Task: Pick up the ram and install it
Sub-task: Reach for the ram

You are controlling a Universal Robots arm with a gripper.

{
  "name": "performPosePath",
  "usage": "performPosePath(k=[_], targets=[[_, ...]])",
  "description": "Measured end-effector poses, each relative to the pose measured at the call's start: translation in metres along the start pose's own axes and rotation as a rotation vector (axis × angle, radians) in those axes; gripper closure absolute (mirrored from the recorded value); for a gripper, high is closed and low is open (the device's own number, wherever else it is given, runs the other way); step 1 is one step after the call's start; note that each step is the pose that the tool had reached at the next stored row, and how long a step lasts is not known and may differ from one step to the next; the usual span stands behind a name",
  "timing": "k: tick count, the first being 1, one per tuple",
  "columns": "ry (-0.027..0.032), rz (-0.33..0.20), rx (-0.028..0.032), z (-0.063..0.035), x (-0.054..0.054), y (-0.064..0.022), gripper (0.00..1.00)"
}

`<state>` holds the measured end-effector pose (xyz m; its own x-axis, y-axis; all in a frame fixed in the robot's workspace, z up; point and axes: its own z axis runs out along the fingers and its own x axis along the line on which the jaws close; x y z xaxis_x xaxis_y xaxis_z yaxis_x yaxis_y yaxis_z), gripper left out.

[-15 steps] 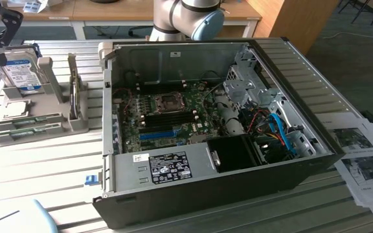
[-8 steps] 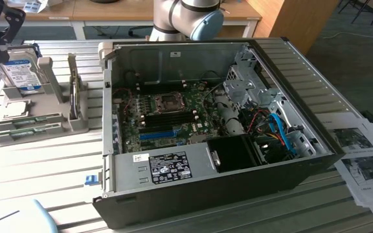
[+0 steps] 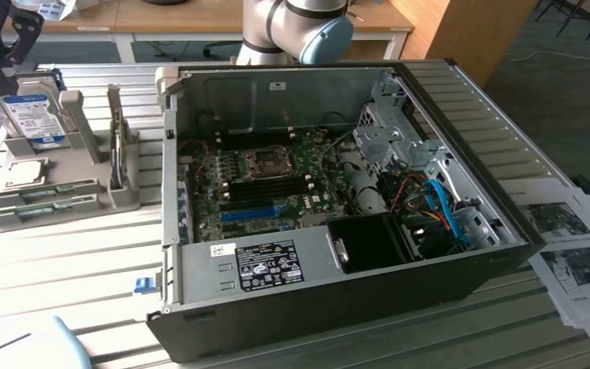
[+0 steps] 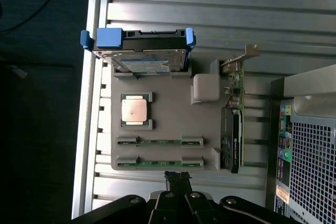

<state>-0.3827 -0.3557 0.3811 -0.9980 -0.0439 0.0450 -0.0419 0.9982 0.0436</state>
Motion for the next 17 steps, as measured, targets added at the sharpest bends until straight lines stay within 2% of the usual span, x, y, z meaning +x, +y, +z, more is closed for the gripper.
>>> performPosePath(k=[5,17], targets=[[0.0001,0.0,-0.0005,0.0014,-0.0003,0.0068,0.9],[0.0002,0.0,-0.0005,0.0016,0.0026,0.007,0.9]])
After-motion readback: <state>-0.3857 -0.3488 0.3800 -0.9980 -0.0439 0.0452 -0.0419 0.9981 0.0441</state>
